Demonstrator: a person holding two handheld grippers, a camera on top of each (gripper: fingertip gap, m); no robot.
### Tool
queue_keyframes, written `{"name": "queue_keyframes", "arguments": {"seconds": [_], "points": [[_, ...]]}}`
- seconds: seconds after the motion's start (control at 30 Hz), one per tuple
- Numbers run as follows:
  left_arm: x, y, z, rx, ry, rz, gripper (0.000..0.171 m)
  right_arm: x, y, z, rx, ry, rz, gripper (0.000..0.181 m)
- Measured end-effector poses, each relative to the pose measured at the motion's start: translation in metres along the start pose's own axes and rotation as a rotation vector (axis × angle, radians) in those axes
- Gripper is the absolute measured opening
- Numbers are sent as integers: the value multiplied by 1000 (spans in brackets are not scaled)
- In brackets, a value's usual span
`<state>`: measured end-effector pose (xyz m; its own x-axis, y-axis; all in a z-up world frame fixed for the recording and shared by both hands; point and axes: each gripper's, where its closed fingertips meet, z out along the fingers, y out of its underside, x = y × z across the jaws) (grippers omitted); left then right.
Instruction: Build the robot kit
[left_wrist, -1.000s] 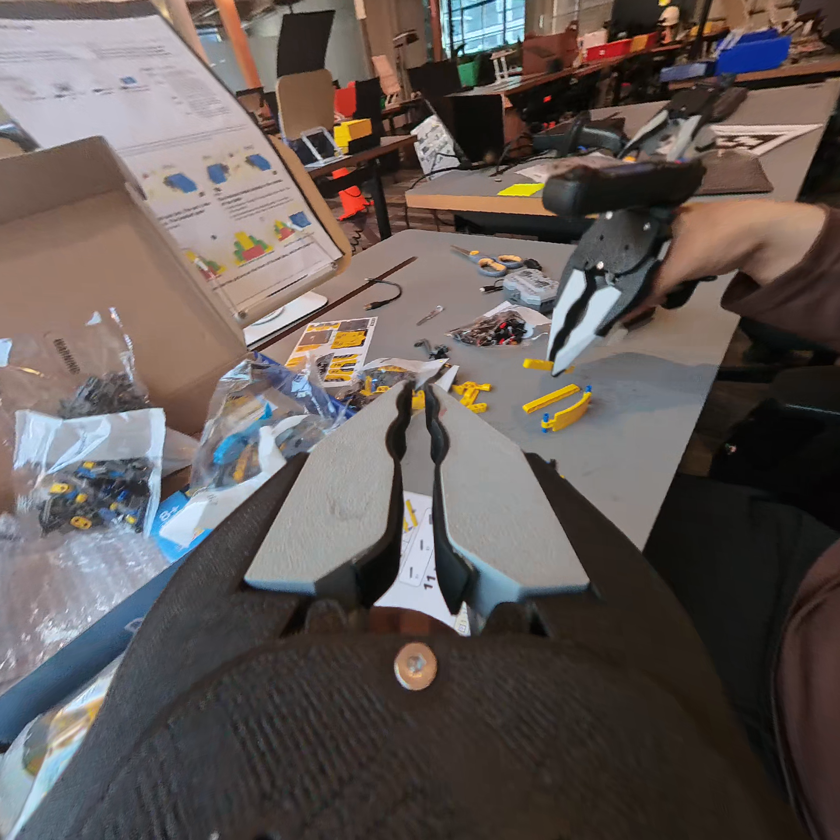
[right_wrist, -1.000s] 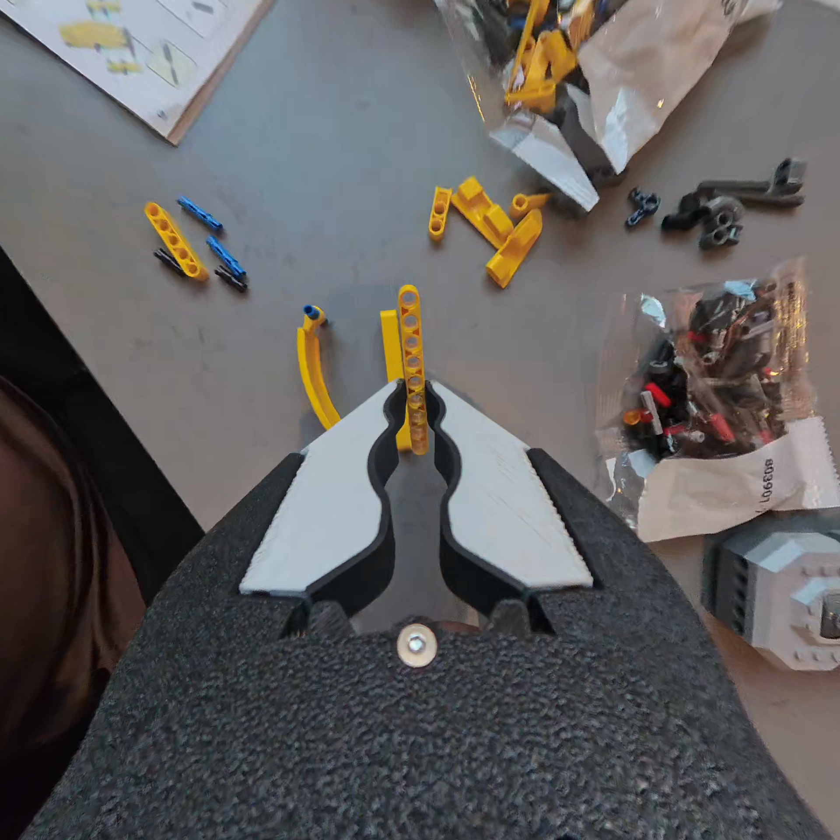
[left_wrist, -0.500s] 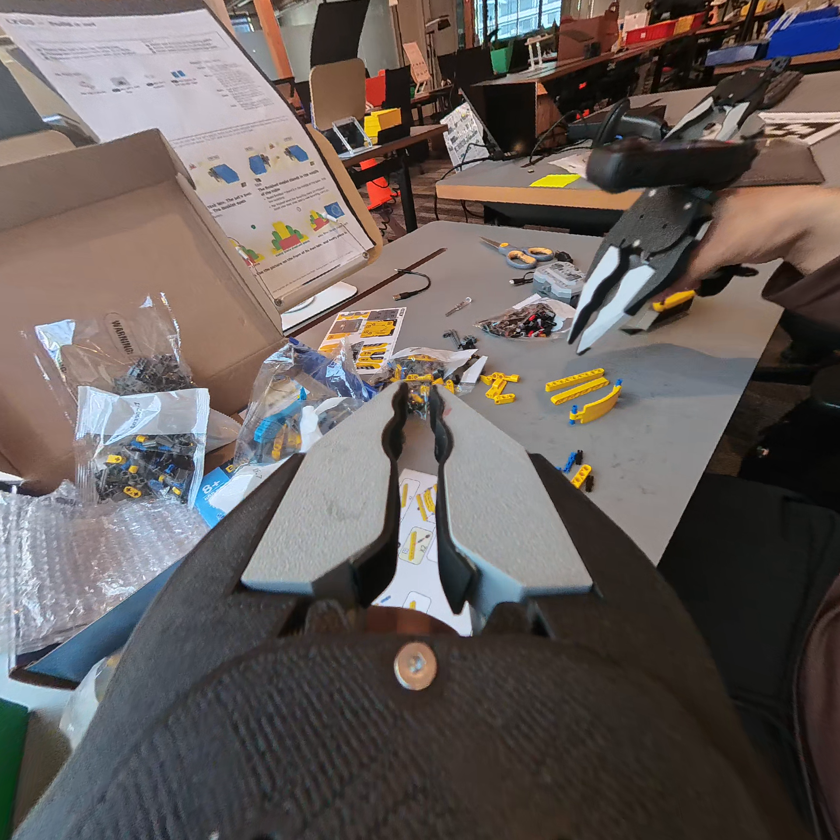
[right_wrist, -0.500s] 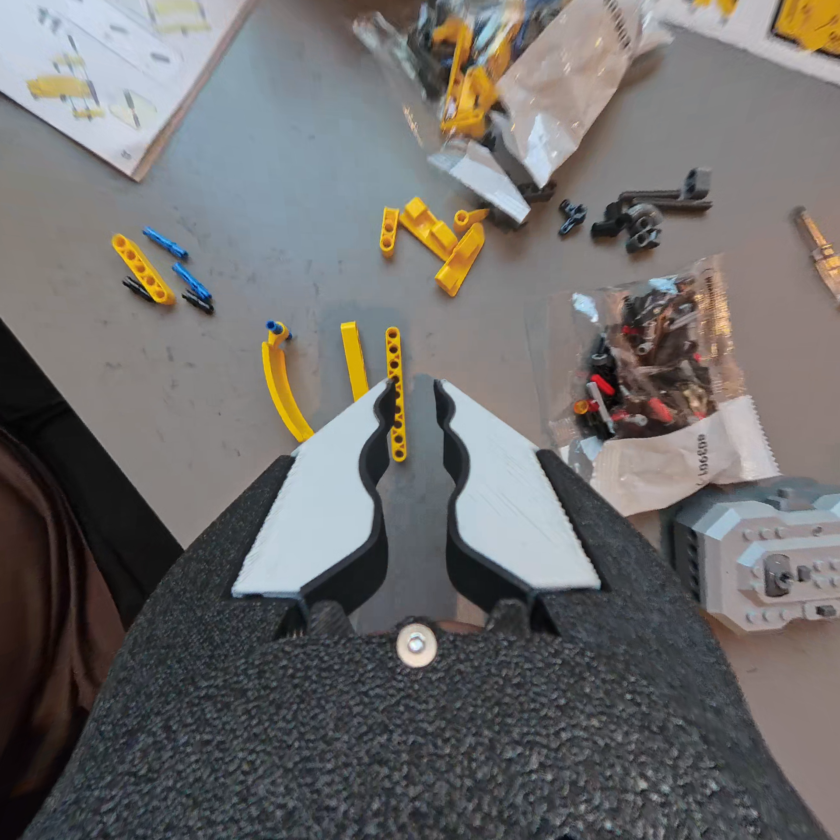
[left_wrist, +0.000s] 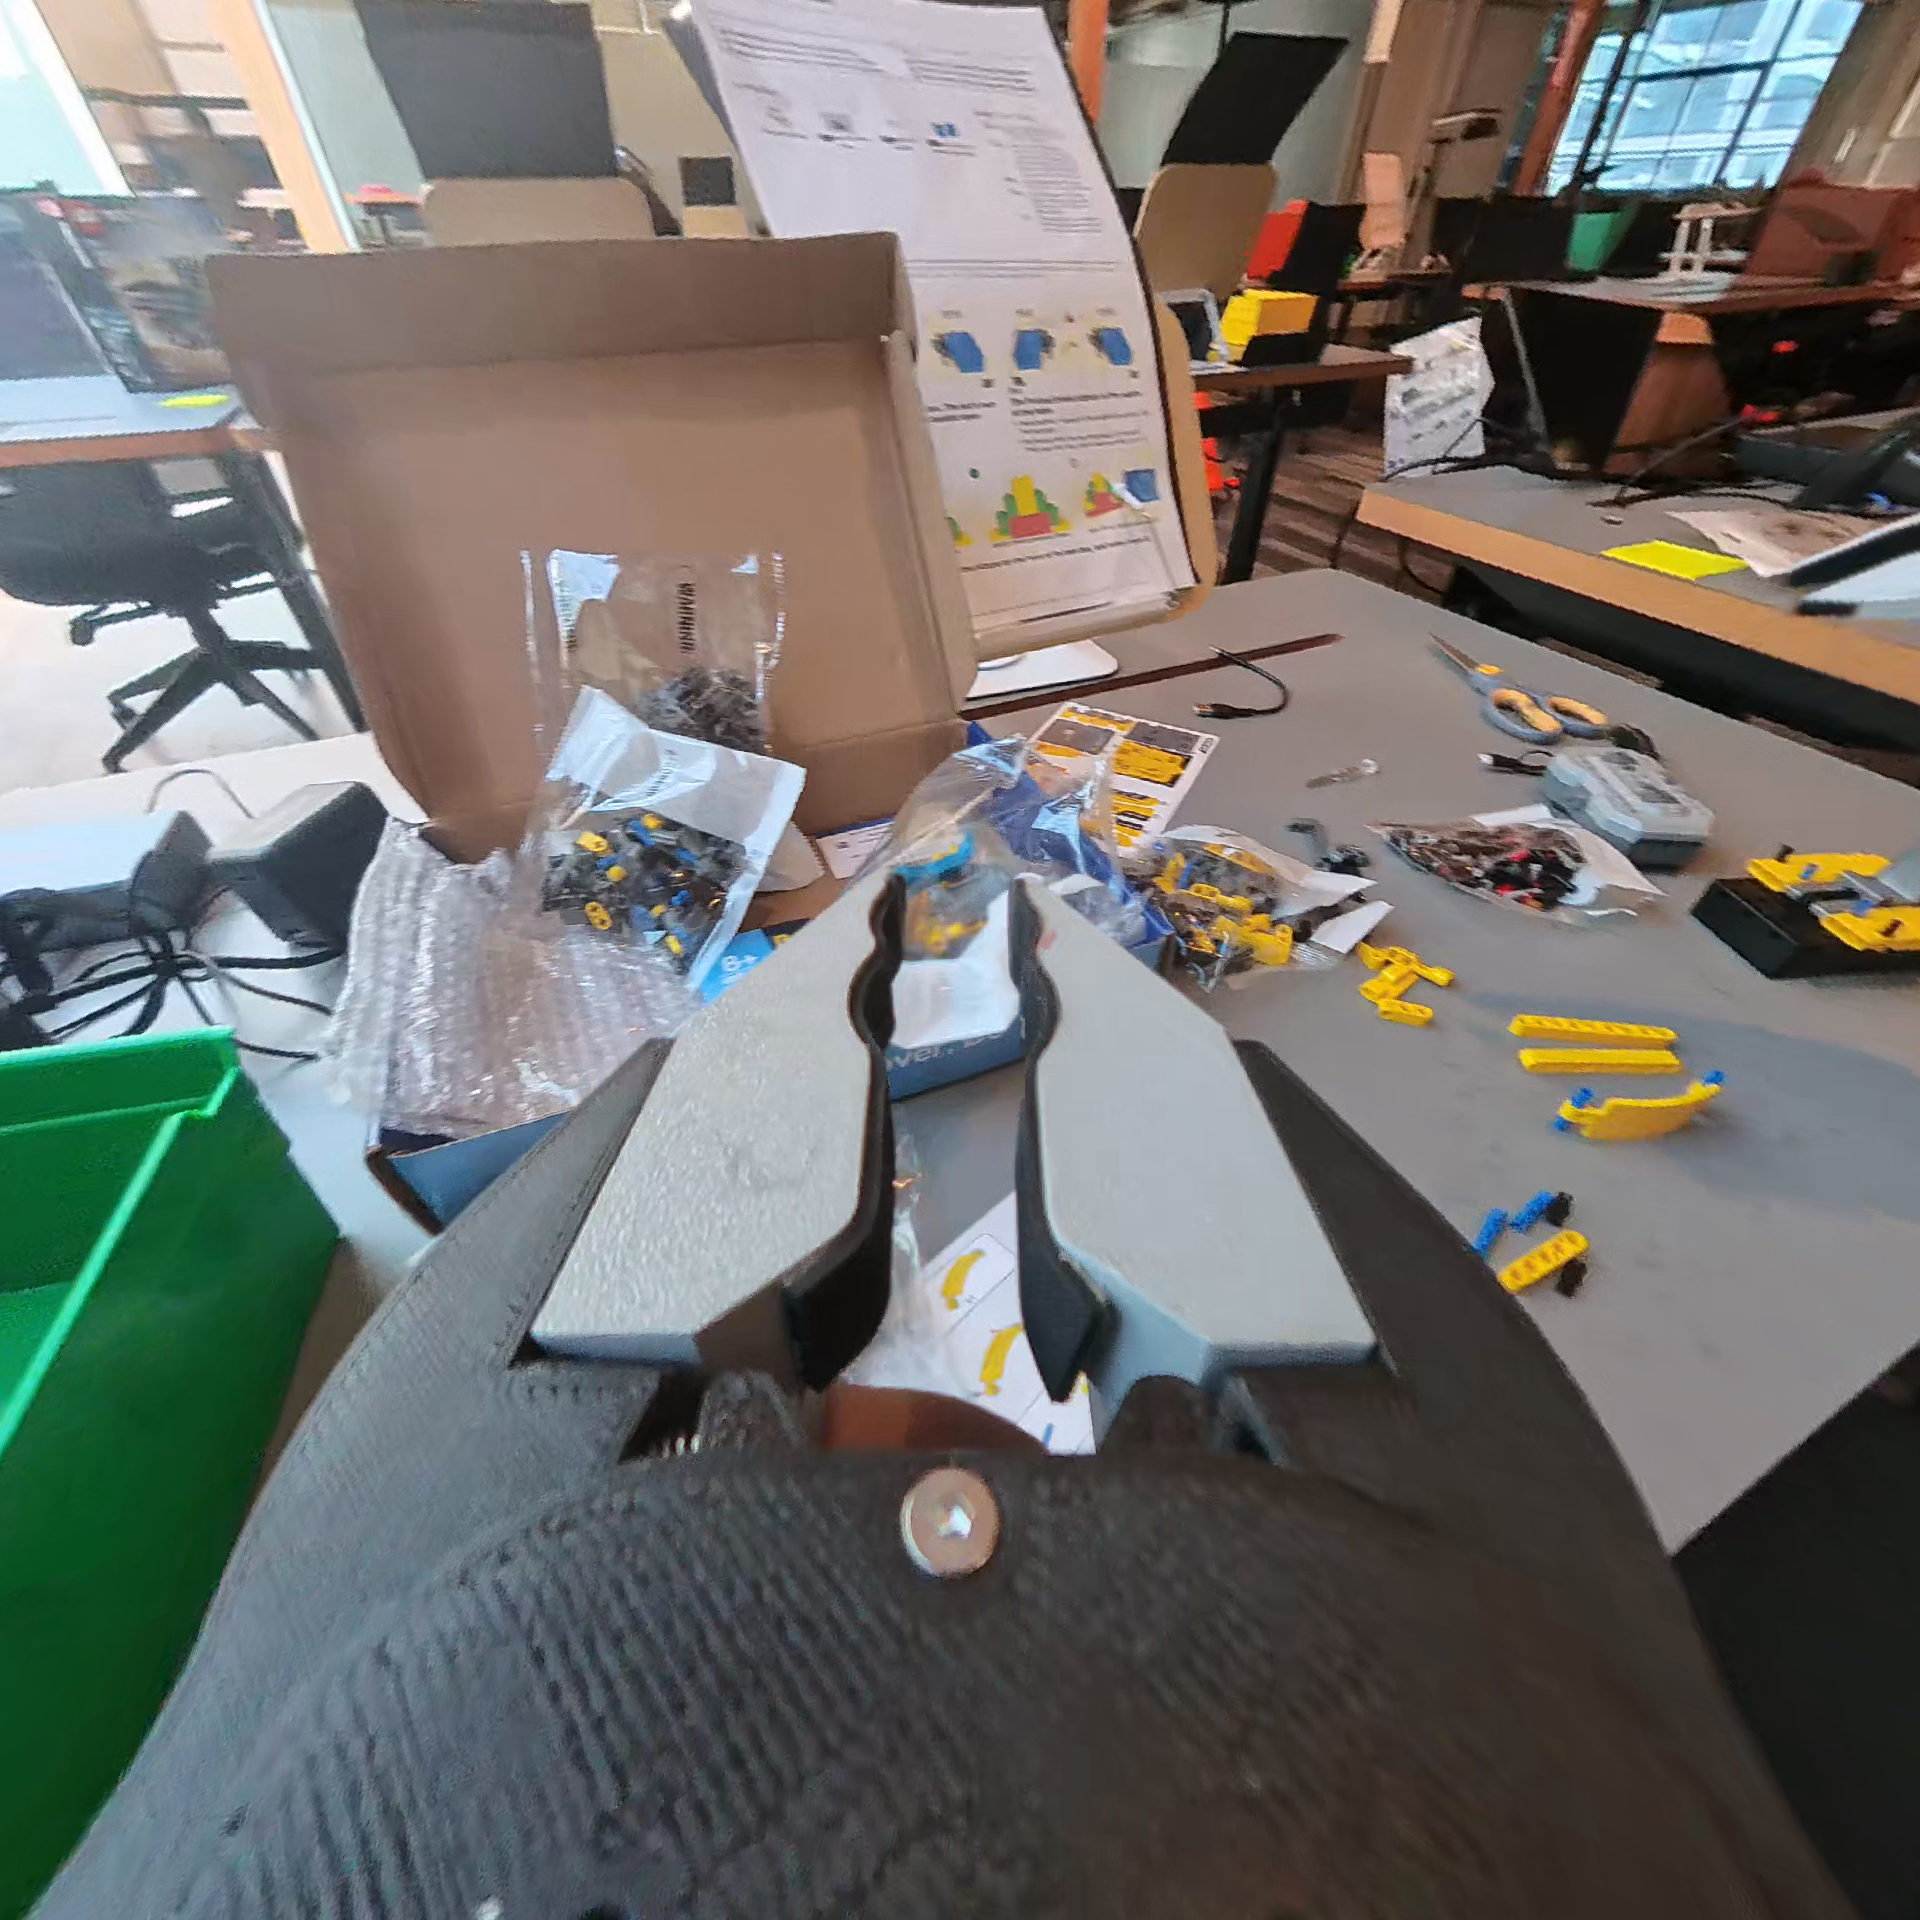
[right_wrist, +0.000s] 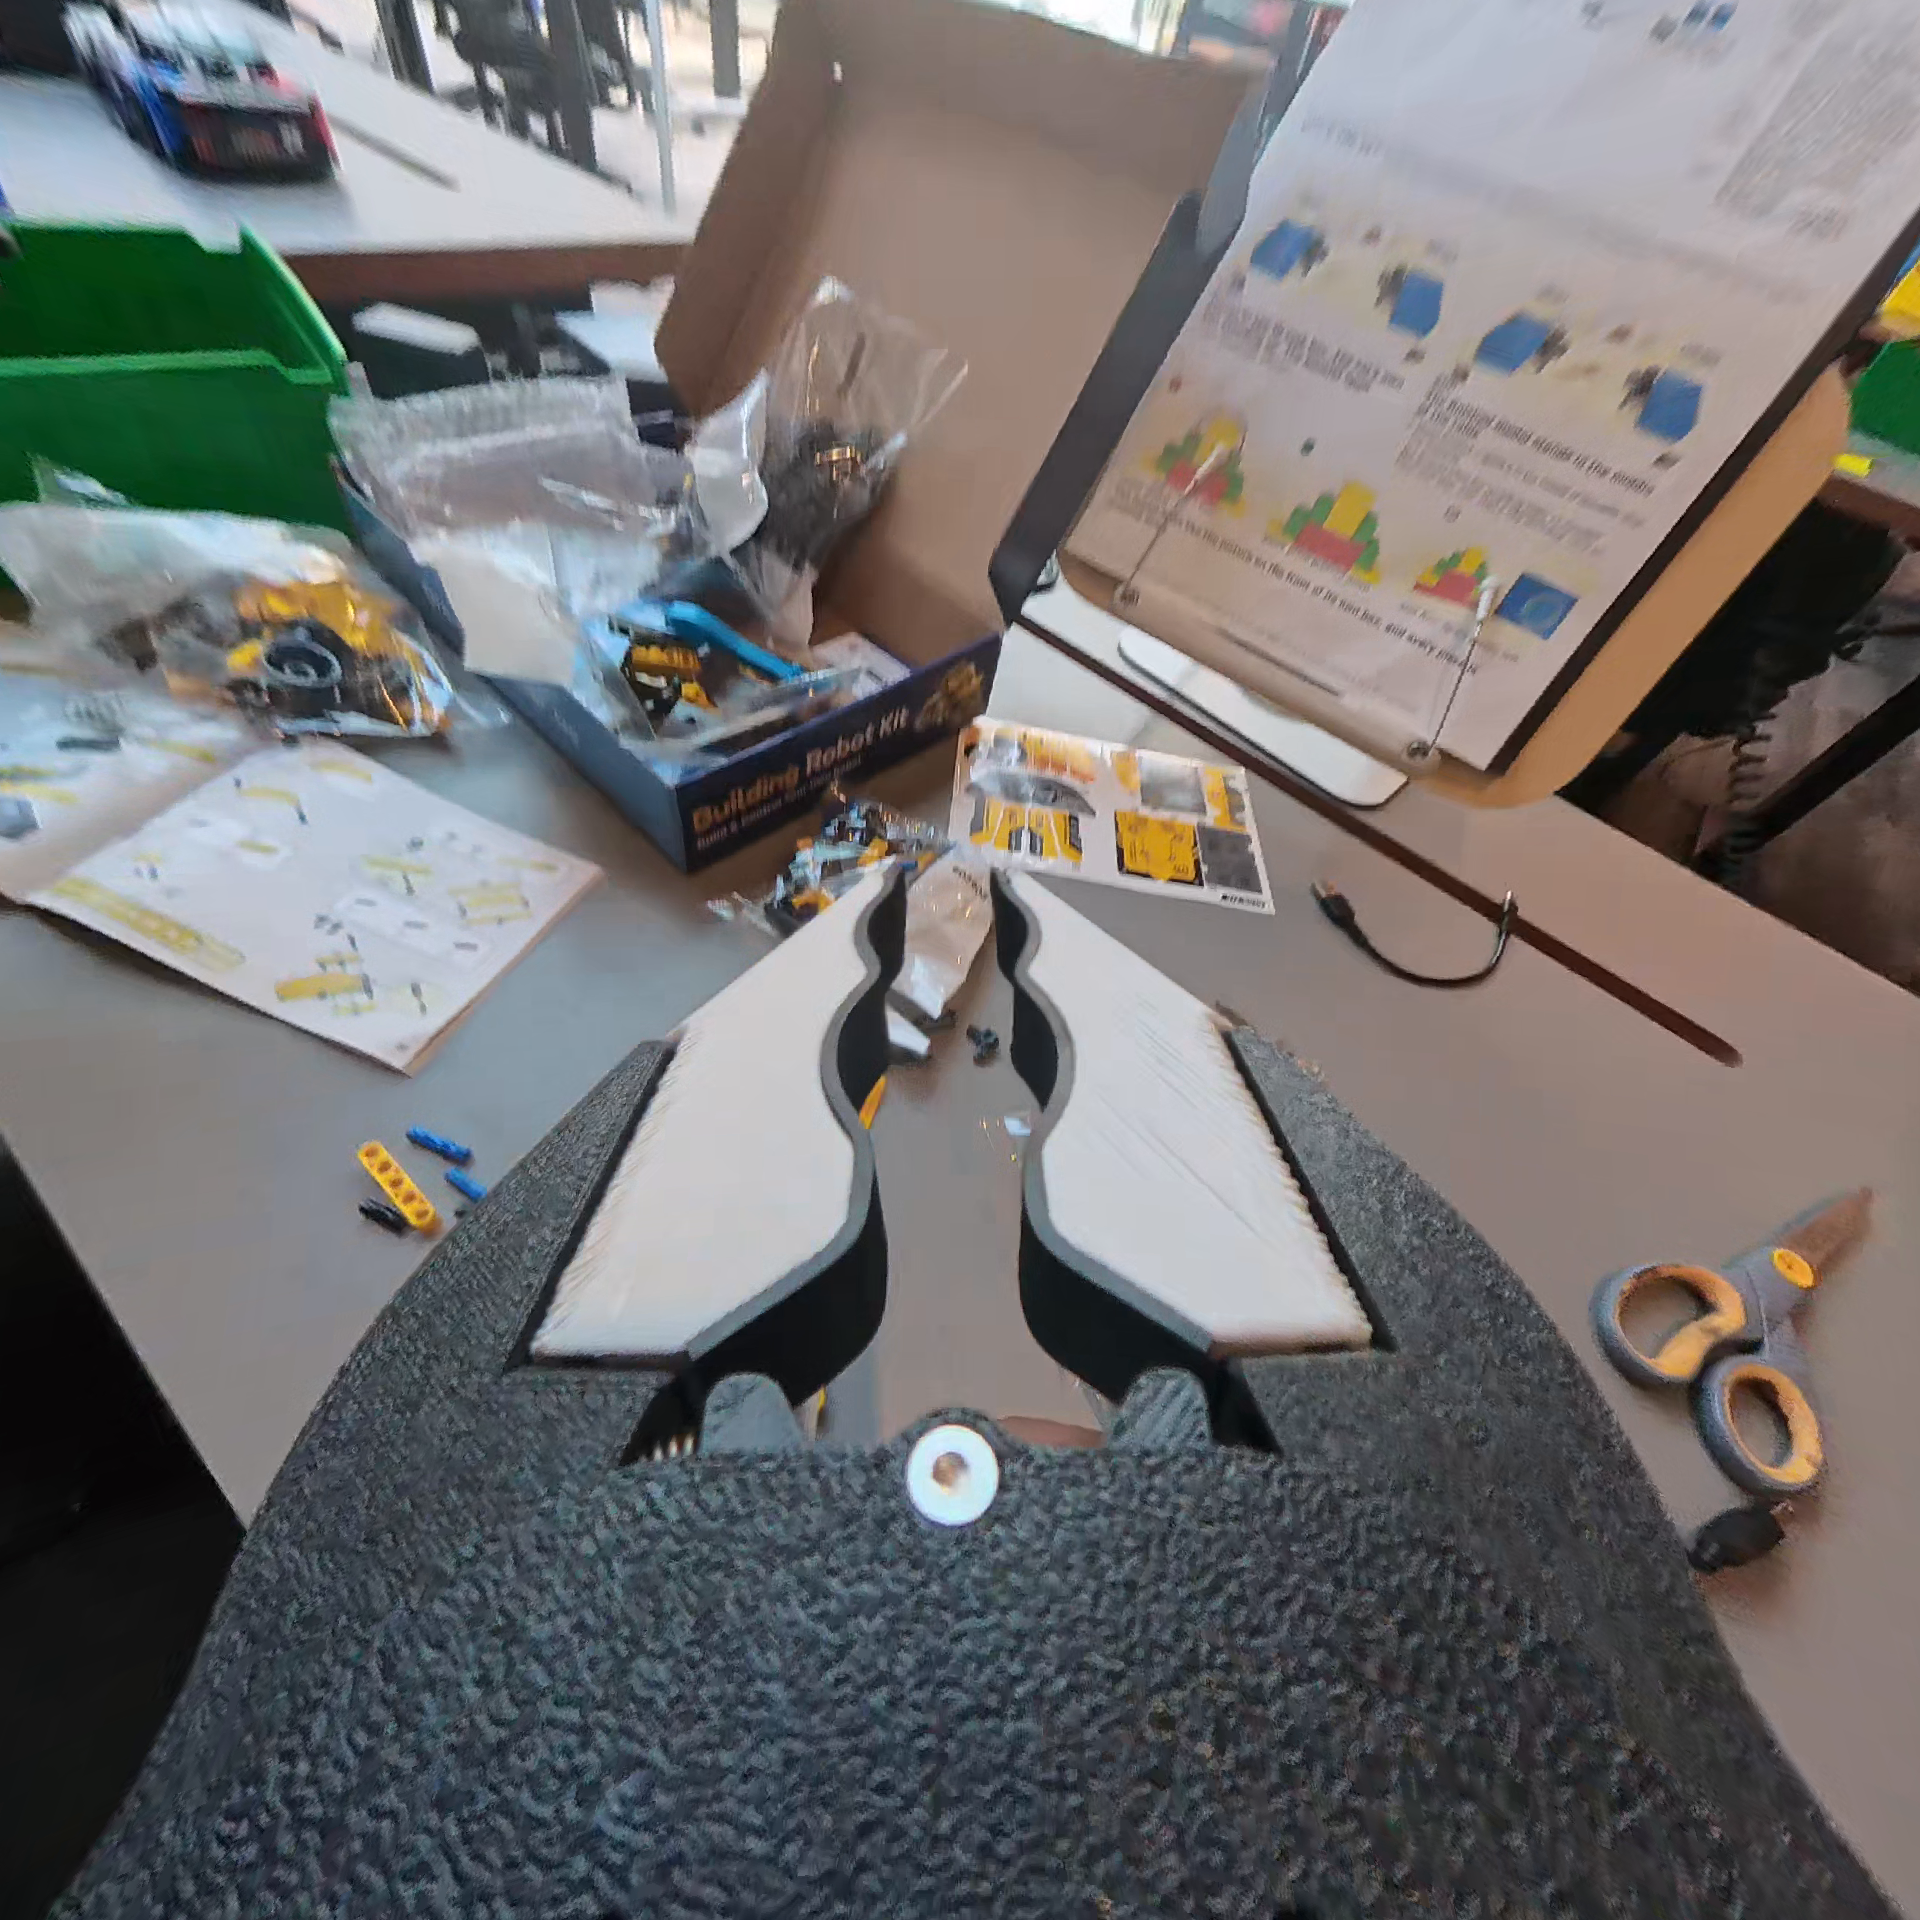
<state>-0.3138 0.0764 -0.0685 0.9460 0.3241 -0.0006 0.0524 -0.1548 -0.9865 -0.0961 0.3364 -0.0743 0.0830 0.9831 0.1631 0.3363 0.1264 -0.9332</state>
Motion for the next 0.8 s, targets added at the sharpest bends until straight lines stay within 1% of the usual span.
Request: {"name": "queue_keyframes", "arguments": {"seconds": [0.03, 0.13, 0.23, 0.33, 0.53, 0.8], "points": [[-4, 0, -2, 1, -8, -3, 17, 1, -9, -5, 41, 4, 15, 16], [-14, -1, -5, -1, -33, -22, 28, 5, -28, -19, 140, 20, 36, 14], [-21, 1, -7, -14, -54, -31, 38, 6, -40, -28, 200, 34, 30, 14], [-22, 3, -6, -22, -58, -27, 40, -1, -44, -31, 207, 4, 20, 14], [-21, 4, -5, -32, -64, -7, 42, -7, -49, -34, 213, 15, -27, 14], [-12, 7, 0, -42, -42, 16, 42, -14, -53, -38, 216, -7, -51, 14]]}}
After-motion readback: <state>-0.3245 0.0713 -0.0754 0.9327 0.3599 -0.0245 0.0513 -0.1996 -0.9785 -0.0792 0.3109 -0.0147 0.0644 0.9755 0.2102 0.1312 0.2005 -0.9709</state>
